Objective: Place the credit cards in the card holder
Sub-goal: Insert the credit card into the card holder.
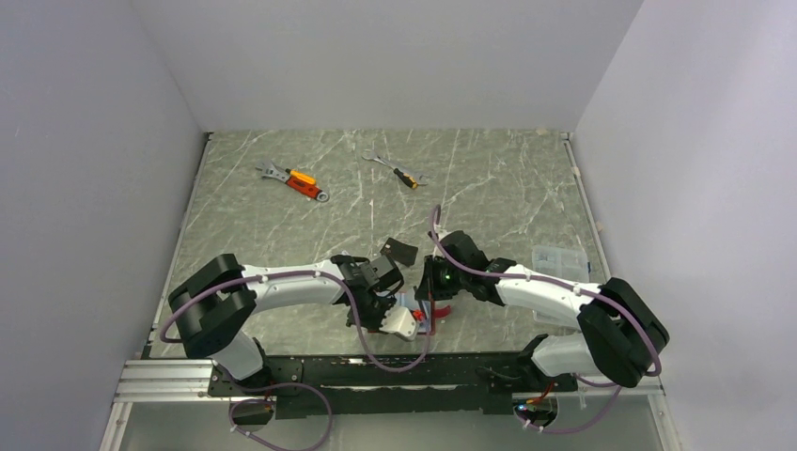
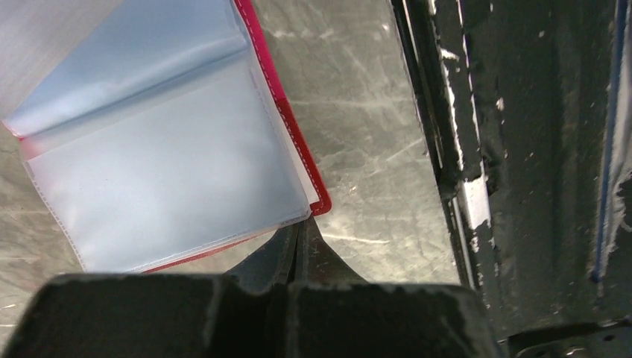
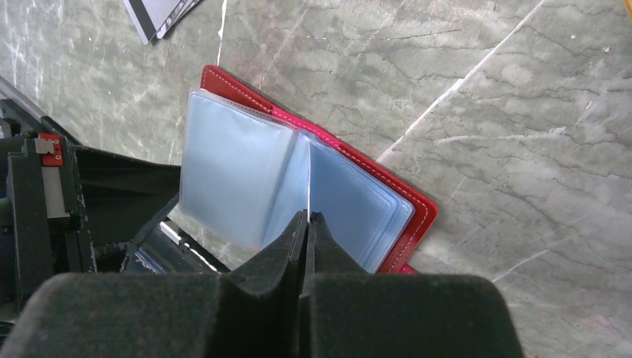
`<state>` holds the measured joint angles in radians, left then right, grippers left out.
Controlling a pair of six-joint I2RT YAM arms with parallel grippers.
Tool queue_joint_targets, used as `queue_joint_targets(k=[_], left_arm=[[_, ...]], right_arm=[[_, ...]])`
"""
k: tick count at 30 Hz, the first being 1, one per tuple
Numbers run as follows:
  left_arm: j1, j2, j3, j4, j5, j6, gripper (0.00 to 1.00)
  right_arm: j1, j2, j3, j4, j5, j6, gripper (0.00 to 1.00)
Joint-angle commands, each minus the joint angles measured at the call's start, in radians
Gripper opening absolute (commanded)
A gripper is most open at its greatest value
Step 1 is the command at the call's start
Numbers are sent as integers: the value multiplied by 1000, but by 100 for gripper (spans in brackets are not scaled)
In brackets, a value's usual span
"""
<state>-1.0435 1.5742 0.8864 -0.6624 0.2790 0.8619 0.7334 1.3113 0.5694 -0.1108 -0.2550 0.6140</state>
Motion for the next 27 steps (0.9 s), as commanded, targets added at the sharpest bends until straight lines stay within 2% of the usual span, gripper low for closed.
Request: queue_joint_targets(k=[1, 6, 9, 13, 15, 19, 21, 22, 24, 26, 27], left_arm=[[-23, 47, 30, 31, 69, -126, 0], [-23, 30, 48, 17, 142, -179, 0], [-2, -15, 28, 14, 197, -140, 0], [21, -77, 12, 8, 137, -126, 0], [29, -125, 3, 27, 83, -140, 4], [32, -171, 19, 29, -2, -168, 17], [37, -192, 30, 29, -44, -168, 25], [36, -205, 33, 29, -66, -164, 32], [41, -233, 41, 34, -110, -161, 61], [50, -258, 55, 31, -154, -152, 67], [55, -268, 67, 29, -189, -149, 95]], right_arm=[[-1, -24, 11, 36, 16, 27, 0], [1, -14, 5, 66, 6, 58, 0], [2, -11, 6, 79, 9, 72, 0], [8, -19, 5, 82, 16, 83, 0], [10, -21, 1, 89, 17, 88, 0], [22, -10, 3, 99, 18, 92, 0], [33, -9, 8, 100, 26, 93, 0], [38, -9, 11, 98, 30, 92, 0], [46, -11, 16, 93, 34, 92, 0], [53, -9, 14, 91, 36, 90, 0], [54, -8, 10, 91, 37, 91, 0]])
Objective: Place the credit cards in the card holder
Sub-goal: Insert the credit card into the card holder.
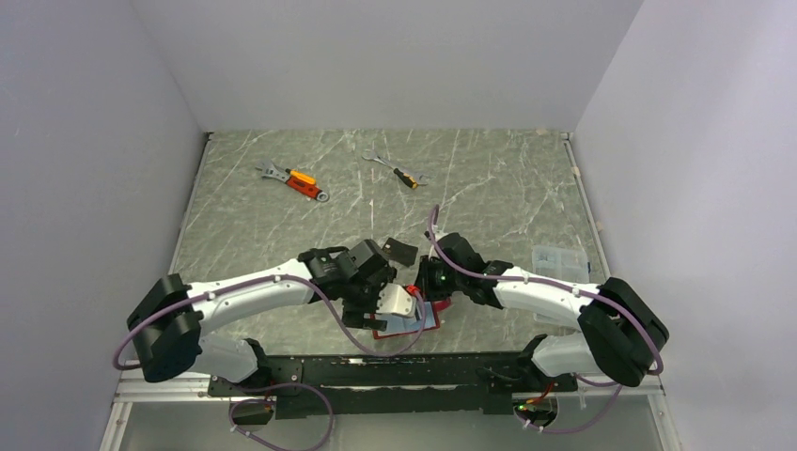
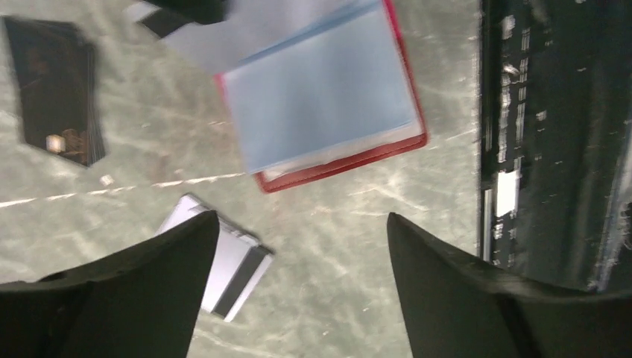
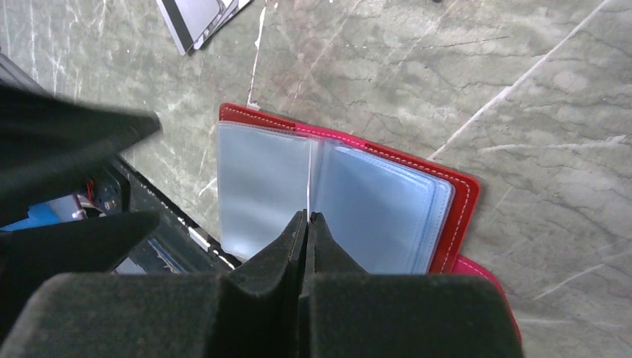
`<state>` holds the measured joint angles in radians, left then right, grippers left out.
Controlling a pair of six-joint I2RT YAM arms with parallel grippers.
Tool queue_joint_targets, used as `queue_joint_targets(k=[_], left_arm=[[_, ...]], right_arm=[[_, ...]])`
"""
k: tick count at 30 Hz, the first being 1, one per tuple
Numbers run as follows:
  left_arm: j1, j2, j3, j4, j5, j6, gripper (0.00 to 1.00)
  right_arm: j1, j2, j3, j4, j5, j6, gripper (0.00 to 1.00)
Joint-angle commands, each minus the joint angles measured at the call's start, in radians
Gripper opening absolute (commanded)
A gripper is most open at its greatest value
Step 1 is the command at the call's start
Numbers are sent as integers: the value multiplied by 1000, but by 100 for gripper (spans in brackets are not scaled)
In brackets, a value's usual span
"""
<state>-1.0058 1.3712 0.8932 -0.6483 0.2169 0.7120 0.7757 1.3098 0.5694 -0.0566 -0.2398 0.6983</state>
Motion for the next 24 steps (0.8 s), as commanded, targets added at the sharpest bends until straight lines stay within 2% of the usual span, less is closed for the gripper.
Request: queue_joint_targets(k=[1, 5, 9, 10, 13, 14, 17, 20, 24], left_arm=[[25, -79, 71, 18, -168, 1, 99], [53, -113, 126, -28, -280, -8, 99], [123, -148, 96, 92, -418, -178, 99], [161, -134, 112, 67, -352, -198, 99], [259, -43, 234, -148, 25, -153, 99], [255, -37, 221, -136, 58, -127, 99], [167, -158, 23, 102, 11, -15, 99], [133, -123, -14, 132, 66, 36, 99], [57, -78, -38, 163, 44, 138, 99]], right_arm=[[12, -7, 7, 37, 23, 7, 0], [12, -16, -3, 28, 33, 1, 0], [11, -29, -7, 16, 40, -3, 0], [13, -29, -7, 11, 40, -5, 0], [11, -31, -7, 5, 40, -5, 0], [12, -30, -8, 7, 40, -3, 0], [12, -23, -7, 9, 33, 2, 0], [13, -18, -9, 15, 25, 10, 0], [12, -7, 0, 6, 25, 6, 0]])
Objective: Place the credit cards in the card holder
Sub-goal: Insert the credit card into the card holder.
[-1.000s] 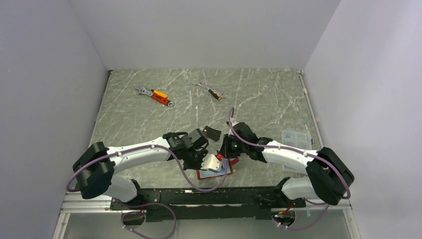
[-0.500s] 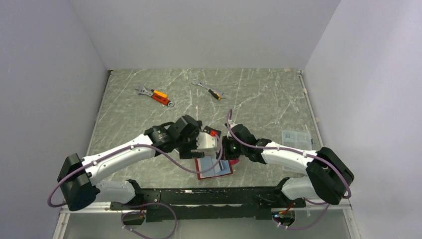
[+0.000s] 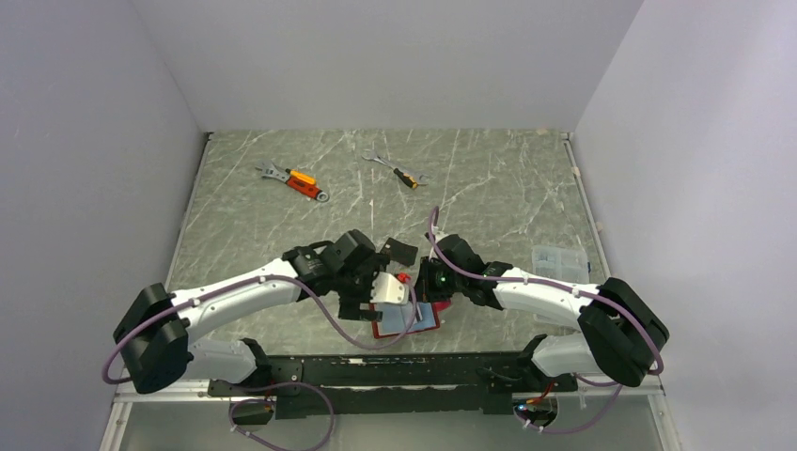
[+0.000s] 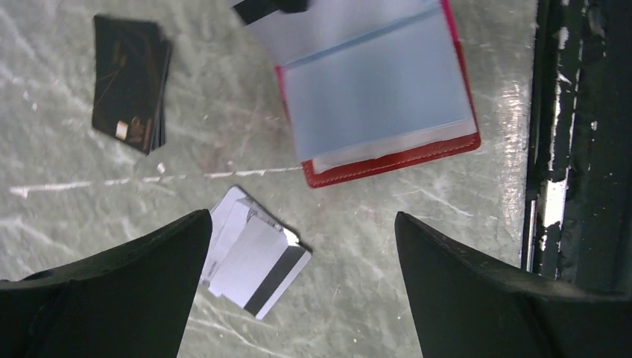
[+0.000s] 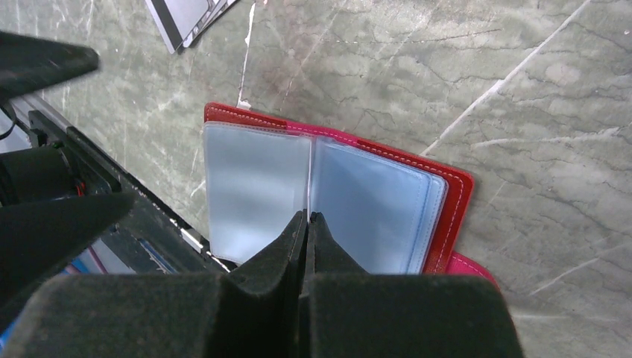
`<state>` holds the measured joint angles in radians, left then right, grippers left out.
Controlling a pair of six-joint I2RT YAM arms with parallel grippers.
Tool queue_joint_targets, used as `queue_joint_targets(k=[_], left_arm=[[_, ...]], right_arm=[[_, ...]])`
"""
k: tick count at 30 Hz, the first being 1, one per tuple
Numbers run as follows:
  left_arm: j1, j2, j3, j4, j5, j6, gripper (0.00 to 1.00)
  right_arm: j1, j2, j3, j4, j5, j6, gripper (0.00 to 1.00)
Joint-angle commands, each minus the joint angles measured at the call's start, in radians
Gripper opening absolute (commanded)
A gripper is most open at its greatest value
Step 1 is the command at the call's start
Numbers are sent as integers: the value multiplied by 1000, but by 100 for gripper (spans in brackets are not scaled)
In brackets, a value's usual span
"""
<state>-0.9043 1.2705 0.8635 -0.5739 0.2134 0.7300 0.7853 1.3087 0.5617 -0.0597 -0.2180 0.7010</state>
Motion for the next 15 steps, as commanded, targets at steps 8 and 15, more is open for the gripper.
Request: queue_joint_targets(k=[8, 15], left_arm=[[-141, 68, -22, 117, 13, 266, 99], [-199, 97, -110, 172, -13, 324, 82]], right_arm=[[2, 19, 5, 29, -9, 17, 0], [2, 15, -3, 34, -5, 33, 0]])
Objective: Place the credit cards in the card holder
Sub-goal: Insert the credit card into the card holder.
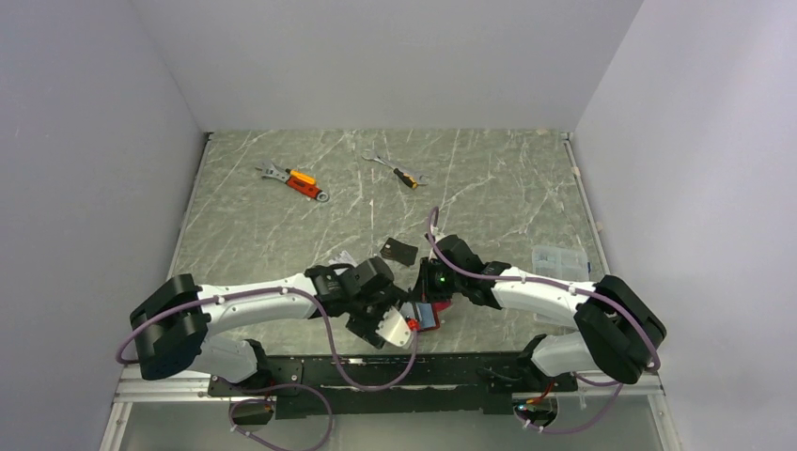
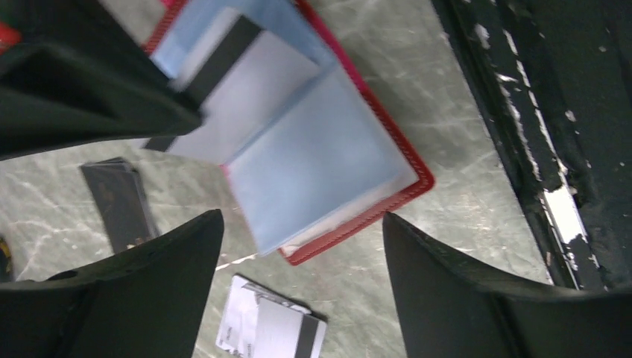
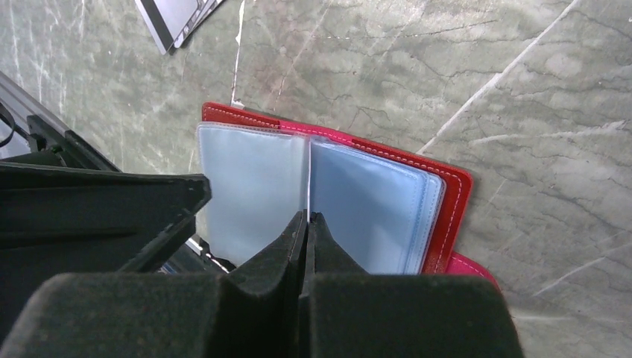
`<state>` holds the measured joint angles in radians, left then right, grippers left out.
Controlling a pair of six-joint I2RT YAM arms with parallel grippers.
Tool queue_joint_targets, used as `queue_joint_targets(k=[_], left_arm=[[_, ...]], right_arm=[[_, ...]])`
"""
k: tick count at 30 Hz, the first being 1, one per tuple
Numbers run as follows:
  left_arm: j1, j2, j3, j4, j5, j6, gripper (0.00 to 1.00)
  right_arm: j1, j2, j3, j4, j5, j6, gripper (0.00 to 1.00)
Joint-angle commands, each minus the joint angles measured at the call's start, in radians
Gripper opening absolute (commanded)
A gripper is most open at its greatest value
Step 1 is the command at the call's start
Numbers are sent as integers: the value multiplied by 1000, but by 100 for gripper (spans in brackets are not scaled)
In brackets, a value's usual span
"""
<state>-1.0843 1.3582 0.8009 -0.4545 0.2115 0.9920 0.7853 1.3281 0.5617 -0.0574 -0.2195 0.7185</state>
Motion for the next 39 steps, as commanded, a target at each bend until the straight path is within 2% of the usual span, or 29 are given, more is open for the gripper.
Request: queue_joint_targets(k=[1, 18, 33, 39], left_arm=[[-25, 11, -58, 63, -14, 63, 79], [-63, 46, -111, 84, -50, 77, 46], [-81, 134, -58, 35, -81, 30, 33], [-91, 148, -52, 24, -93, 13, 28]], right_arm=[[2, -5, -5, 35, -3, 18, 0], [-1, -22, -95, 197, 10, 90, 0], [-10, -155, -276, 405, 67, 216, 0], [-19, -203, -311, 424, 75, 234, 0]])
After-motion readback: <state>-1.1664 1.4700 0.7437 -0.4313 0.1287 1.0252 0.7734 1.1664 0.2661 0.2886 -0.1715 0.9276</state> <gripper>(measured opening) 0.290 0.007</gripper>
